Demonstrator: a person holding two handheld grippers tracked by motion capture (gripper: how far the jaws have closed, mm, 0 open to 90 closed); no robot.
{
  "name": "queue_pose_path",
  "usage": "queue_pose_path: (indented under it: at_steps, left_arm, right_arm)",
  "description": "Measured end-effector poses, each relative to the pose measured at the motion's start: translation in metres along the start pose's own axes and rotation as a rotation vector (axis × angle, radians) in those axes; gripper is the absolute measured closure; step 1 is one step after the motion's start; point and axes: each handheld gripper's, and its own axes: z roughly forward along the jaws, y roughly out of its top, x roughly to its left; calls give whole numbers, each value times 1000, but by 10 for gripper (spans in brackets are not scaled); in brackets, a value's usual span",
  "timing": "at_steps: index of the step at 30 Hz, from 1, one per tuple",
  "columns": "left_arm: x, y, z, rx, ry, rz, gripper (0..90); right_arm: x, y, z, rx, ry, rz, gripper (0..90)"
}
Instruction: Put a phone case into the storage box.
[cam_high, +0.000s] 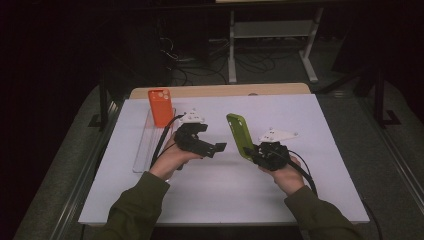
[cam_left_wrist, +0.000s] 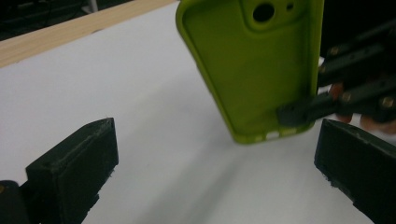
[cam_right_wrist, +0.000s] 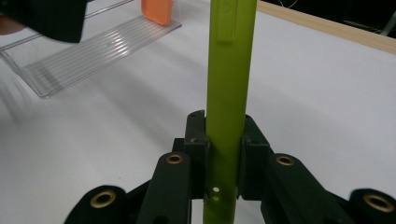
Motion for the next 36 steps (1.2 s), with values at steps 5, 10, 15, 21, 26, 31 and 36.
queue_pose_path:
  at_steps: [5,10,15,21,26,31,36]
  left_arm:
    - [-2,9,6,-28,-16,-9,0]
    - [-3,10,12,-47,-34,-10,0]
    - [-1,10,15,-61,-34,-14,0]
    - [-3,10,18,-88,-57,-11,0]
    - [-6,10,21,-93,-66,1,0]
    - [-7,10,23,-103,-73,-1,0]
    - [-9,9,24,-106,-73,-10,0]
  right_arm:
    - [1,0,0,-11,8,15,762]
    - [6,1,1,-19,21,12,762]
    - [10,1,3,-19,31,0,762]
    - [14,1,5,-31,54,-6,762]
    - [17,1,8,-33,71,-2,762]
    - [20,1,9,-33,79,-9,763]
    - [22,1,11,-33,81,-13,762]
